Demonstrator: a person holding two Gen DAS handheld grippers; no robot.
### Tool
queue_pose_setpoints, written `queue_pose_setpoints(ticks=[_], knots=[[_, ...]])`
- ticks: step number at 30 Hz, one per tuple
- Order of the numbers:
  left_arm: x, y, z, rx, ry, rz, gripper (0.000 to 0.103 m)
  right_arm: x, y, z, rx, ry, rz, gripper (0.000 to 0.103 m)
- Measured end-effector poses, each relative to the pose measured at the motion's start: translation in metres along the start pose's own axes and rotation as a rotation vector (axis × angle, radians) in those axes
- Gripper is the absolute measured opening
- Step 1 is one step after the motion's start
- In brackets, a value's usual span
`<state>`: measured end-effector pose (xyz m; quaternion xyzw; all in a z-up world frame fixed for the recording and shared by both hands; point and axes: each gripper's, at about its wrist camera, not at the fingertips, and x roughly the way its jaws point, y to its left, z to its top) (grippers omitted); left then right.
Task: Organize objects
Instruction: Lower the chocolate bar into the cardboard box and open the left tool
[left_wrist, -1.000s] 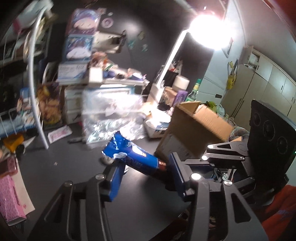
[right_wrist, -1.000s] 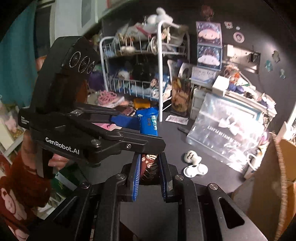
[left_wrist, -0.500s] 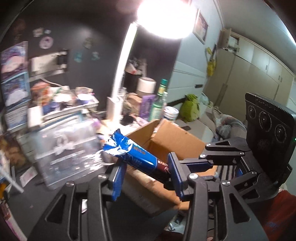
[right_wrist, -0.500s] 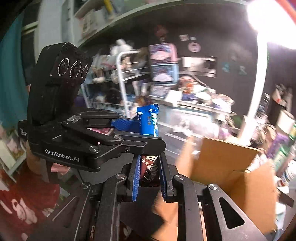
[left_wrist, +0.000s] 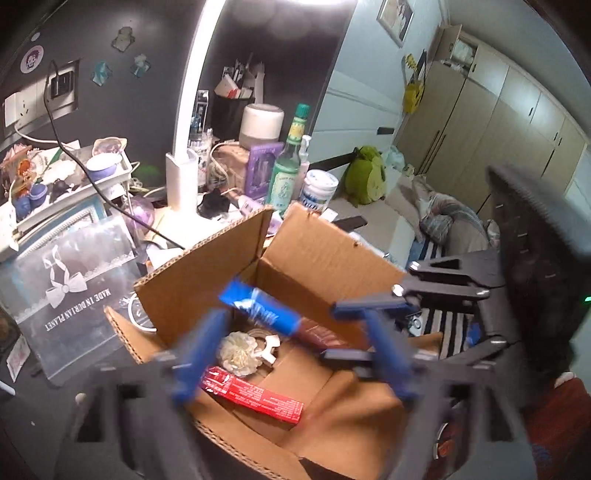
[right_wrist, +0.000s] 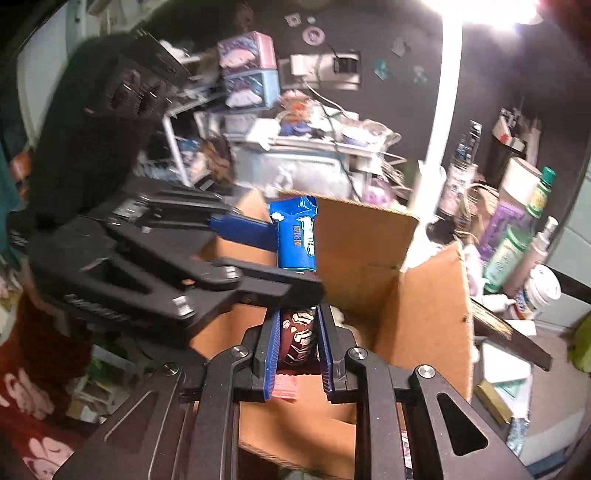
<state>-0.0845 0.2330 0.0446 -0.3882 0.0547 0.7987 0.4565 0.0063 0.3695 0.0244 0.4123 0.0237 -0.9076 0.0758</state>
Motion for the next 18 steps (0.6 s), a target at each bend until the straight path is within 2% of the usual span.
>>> queue_pose_setpoints(ticks=[1, 2, 12, 18], knots=[[-0.006, 0.000, 0.000, 0.002, -0.016, -0.001, 0.088, 0.002, -0.001, -0.001, -0.006, 0.005, -0.016, 0.034], [-0.012, 0.001, -0.001, 0.005, -0.024, 0.011, 0.088, 0.003, -0.002, -0.002, -0.011, 0.007, -0.032, 0.036], [-0.071, 0.026, -0.020, -0.015, -0.107, 0.102, 0.089, 0.007, -0.003, 0.007, -0.039, 0.008, -0.073, 0.037], [-0.117, 0.048, -0.046, -0.025, -0.181, 0.198, 0.089, 0.007, 0.032, 0.023, -0.075, -0.083, -0.018, 0.037]])
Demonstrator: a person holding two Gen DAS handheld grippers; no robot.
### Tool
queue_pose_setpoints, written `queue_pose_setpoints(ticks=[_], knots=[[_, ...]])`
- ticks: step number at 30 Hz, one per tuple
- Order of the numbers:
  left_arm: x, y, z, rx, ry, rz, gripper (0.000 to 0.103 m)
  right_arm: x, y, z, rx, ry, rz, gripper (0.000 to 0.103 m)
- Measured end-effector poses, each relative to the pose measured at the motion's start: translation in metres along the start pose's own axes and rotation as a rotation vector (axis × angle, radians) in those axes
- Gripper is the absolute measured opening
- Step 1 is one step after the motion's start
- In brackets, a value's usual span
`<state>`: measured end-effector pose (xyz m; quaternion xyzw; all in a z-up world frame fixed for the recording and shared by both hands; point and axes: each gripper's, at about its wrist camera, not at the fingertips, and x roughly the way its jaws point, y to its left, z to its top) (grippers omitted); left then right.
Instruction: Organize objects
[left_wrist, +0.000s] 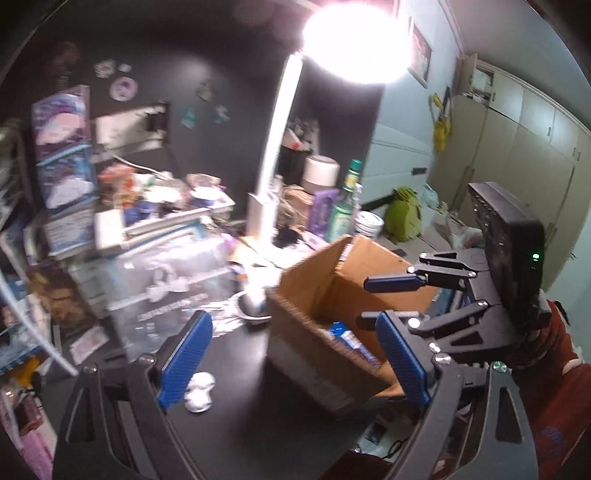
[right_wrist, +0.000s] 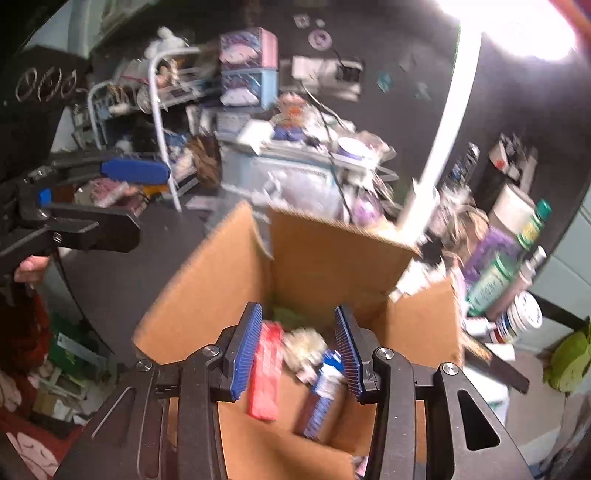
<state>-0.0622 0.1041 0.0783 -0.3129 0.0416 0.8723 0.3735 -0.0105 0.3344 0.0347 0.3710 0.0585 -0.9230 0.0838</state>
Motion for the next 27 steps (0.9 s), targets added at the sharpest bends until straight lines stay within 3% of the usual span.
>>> queue_pose_setpoints(ticks=[7, 11, 16, 22, 27], knots=[[-0.043, 0.052, -0.035, -0.051, -0.061, 0.123, 0.089, 0.026, 0.080, 0.017, -0.078, -0.058, 0.167, 0.037], [-0.049, 0.083, -0.064, -0.087, -0.058, 0.166, 0.089, 0.053, 0.129, 0.018, -0.112, -0.023, 0.258, 0.037], [-0.049, 0.111, -0.097, -0.125, -0.044, 0.183, 0.089, 0.092, 0.159, 0.011, -0.084, 0.046, 0.322, 0.037], [-0.040, 0.137, -0.130, -0.183, -0.022, 0.164, 0.089, 0.150, 0.160, -0.007, 0.005, 0.098, 0.235, 0.037], [-0.033, 0.150, -0.143, -0.220, -0.016, 0.141, 0.089, 0.190, 0.147, -0.005, 0.039, 0.063, 0.103, 0.037]])
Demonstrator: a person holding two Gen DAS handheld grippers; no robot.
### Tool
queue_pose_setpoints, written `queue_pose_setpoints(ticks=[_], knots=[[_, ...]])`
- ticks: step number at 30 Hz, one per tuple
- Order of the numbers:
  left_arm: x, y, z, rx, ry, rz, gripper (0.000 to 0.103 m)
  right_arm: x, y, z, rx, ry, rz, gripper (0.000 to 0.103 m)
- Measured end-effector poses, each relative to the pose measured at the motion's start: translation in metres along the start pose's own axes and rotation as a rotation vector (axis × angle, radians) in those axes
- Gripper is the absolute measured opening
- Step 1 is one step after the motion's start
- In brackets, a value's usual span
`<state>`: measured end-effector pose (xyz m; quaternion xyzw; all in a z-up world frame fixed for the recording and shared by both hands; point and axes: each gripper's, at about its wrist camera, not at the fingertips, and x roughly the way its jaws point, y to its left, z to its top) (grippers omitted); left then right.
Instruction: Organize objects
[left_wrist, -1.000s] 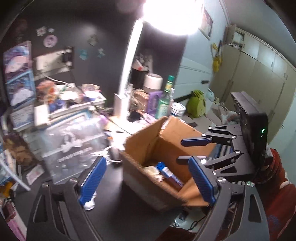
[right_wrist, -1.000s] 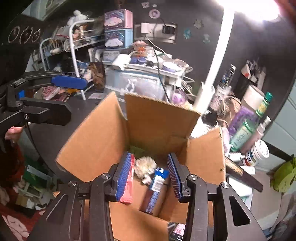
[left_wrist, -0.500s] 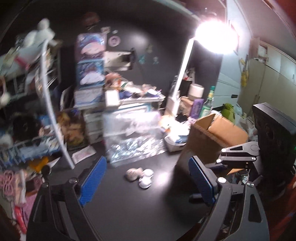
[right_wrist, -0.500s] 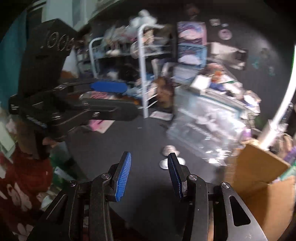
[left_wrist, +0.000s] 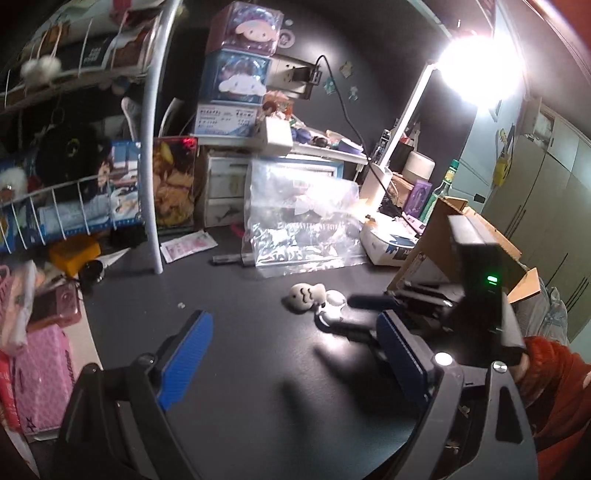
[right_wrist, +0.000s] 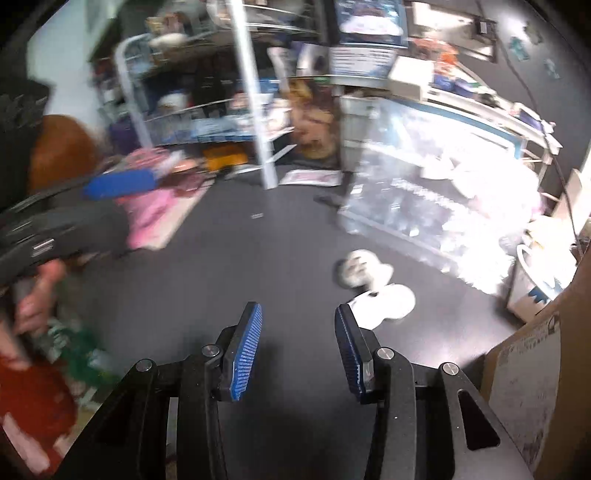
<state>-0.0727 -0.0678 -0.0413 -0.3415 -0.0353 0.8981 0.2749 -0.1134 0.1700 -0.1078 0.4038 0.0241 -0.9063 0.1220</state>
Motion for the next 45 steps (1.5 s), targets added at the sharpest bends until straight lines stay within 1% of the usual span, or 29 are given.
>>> queue_pose_setpoints(ticks=[3, 5, 8, 13, 18, 21, 27, 29, 30, 31, 34, 36, 37, 38, 40, 42, 43, 44, 45], knots=[[0.003, 0.005, -0.002, -0.016, 0.004, -0.009, 0.089, 0.017, -0.005, 0.006, -0.023, -0.025, -0.087, 0.037], [0.005, 0.009, -0.003, -0.022, 0.008, -0.010, 0.089, 0.027, -0.009, 0.011, -0.020, -0.033, -0.120, 0.037], [0.007, 0.012, -0.003, -0.028, 0.012, -0.006, 0.089, 0.041, -0.015, 0.018, -0.006, -0.015, -0.127, 0.037], [0.008, 0.016, -0.001, -0.042, 0.009, -0.013, 0.089, 0.059, -0.020, 0.022, -0.025, 0.028, -0.130, 0.037], [0.010, 0.018, -0.001, -0.042, 0.017, -0.003, 0.089, 0.059, -0.016, 0.021, -0.080, 0.037, -0.076, 0.037], [0.009, 0.018, -0.002, -0.040, 0.023, 0.001, 0.089, 0.061, -0.012, 0.021, -0.123, 0.046, -0.092, 0.037], [0.007, 0.018, -0.003, -0.038, 0.024, 0.003, 0.089, 0.065, -0.007, 0.023, -0.147, 0.055, -0.107, 0.037], [0.006, 0.017, -0.004, -0.035, 0.025, 0.005, 0.089, 0.068, -0.005, 0.022, -0.162, 0.070, -0.117, 0.037], [0.005, 0.017, -0.004, -0.034, 0.026, 0.005, 0.089, 0.072, -0.005, 0.021, -0.163, 0.096, -0.106, 0.037], [0.004, 0.016, -0.004, -0.034, 0.028, 0.006, 0.089, 0.072, -0.006, 0.020, -0.149, 0.087, -0.088, 0.036], [0.002, 0.013, -0.005, -0.030, 0.037, 0.015, 0.089, 0.069, -0.008, 0.020, -0.134, 0.086, -0.076, 0.026], [-0.001, 0.011, -0.006, -0.025, 0.041, 0.024, 0.089, 0.067, -0.008, 0.019, -0.128, 0.074, -0.065, 0.023], [-0.002, 0.010, -0.006, -0.023, 0.041, 0.026, 0.089, 0.067, -0.007, 0.019, -0.127, 0.073, -0.058, 0.013], [-0.004, 0.009, -0.005, -0.022, 0.040, 0.029, 0.089, 0.067, -0.006, 0.018, -0.126, 0.074, -0.048, 0.012], [-0.006, 0.009, -0.006, -0.025, 0.040, 0.035, 0.089, 0.066, -0.002, 0.016, -0.136, 0.072, -0.022, 0.012], [-0.008, 0.009, -0.006, -0.030, 0.040, 0.045, 0.089, 0.065, 0.004, 0.014, -0.155, 0.073, -0.022, 0.013], [-0.009, 0.009, -0.007, -0.032, 0.040, 0.048, 0.089, 0.064, 0.006, 0.014, -0.159, 0.073, -0.029, 0.014], [-0.010, 0.009, -0.007, -0.033, 0.039, 0.049, 0.089, 0.064, 0.008, 0.014, -0.157, 0.072, -0.033, 0.022], [-0.010, 0.009, -0.008, -0.034, 0.039, 0.050, 0.089, 0.065, 0.009, 0.016, -0.154, 0.070, -0.030, 0.027]])
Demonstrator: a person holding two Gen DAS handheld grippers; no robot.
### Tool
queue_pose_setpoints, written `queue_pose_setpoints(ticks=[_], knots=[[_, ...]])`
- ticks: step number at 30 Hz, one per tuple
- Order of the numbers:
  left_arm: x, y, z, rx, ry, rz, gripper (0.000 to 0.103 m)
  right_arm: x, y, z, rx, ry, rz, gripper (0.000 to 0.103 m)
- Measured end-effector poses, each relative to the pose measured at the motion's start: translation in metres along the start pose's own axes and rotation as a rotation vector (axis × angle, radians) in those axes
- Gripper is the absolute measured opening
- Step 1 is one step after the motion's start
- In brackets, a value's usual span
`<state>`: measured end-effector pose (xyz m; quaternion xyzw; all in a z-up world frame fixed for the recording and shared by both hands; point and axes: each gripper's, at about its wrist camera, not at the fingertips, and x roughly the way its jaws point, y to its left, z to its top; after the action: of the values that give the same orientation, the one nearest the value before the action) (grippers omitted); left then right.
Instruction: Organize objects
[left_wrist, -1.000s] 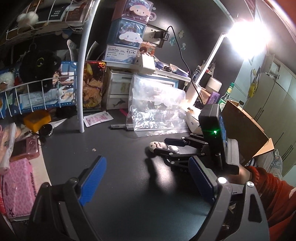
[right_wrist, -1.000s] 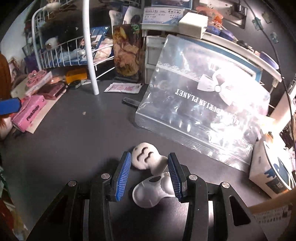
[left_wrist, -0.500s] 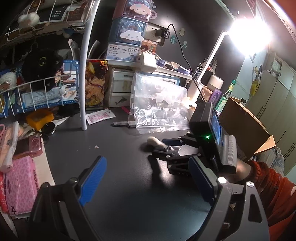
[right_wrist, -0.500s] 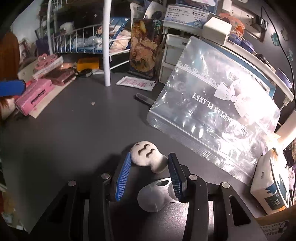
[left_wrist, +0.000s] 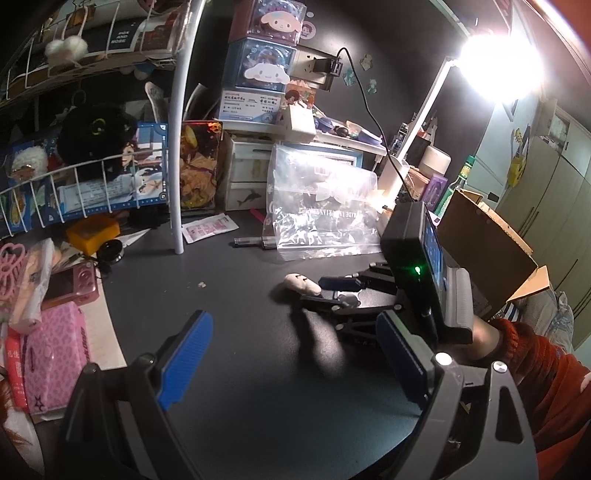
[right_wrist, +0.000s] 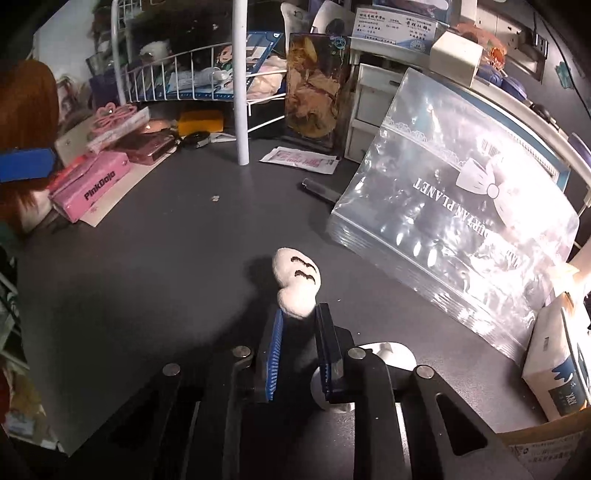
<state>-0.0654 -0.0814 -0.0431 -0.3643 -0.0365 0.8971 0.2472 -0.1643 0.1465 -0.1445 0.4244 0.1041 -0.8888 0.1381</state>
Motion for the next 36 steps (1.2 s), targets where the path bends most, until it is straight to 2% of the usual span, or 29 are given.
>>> queue_pose_setpoints(ticks=[1, 3, 4, 5, 9, 12, 17, 19, 25, 31, 36], knots=[[-0.001, 0.000, -0.001, -0.001, 0.000, 0.001, 0.089, 0.000, 0.000, 0.001, 0.003, -0.005, 0.005, 0.030], [-0.002, 0.001, -0.001, -0.003, 0.001, 0.004, 0.089, 0.004, 0.000, 0.005, 0.010, -0.002, 0.017, 0.030], [-0.002, 0.002, -0.001, -0.006, 0.002, 0.004, 0.089, 0.005, 0.001, 0.005, 0.014, 0.003, 0.019, 0.025], [-0.001, 0.002, -0.001, -0.009, 0.004, 0.003, 0.089, 0.007, 0.001, 0.006, 0.015, 0.005, 0.018, 0.014], [0.005, 0.002, 0.000, -0.009, 0.030, -0.014, 0.089, -0.005, 0.006, 0.001, 0.012, -0.021, 0.028, 0.014], [0.009, -0.004, 0.003, -0.008, 0.050, -0.059, 0.087, -0.037, 0.017, -0.004, -0.008, -0.078, 0.071, 0.014], [0.001, -0.029, 0.014, 0.011, 0.034, -0.172, 0.073, -0.105, 0.036, -0.008, -0.078, -0.183, 0.125, 0.014], [-0.003, -0.039, 0.018, 0.016, 0.024, -0.202, 0.061, -0.125, 0.042, -0.009, -0.099, -0.214, 0.129, 0.014], [-0.015, -0.078, 0.035, 0.053, 0.005, -0.332, 0.037, -0.180, 0.048, -0.018, -0.181, -0.278, 0.077, 0.014], [-0.010, -0.135, 0.062, 0.148, -0.005, -0.353, 0.037, -0.223, 0.015, -0.029, -0.162, -0.294, 0.018, 0.014], [0.020, -0.190, 0.093, 0.211, 0.032, -0.416, 0.037, -0.254, -0.027, -0.040, -0.115, -0.277, -0.059, 0.014]])
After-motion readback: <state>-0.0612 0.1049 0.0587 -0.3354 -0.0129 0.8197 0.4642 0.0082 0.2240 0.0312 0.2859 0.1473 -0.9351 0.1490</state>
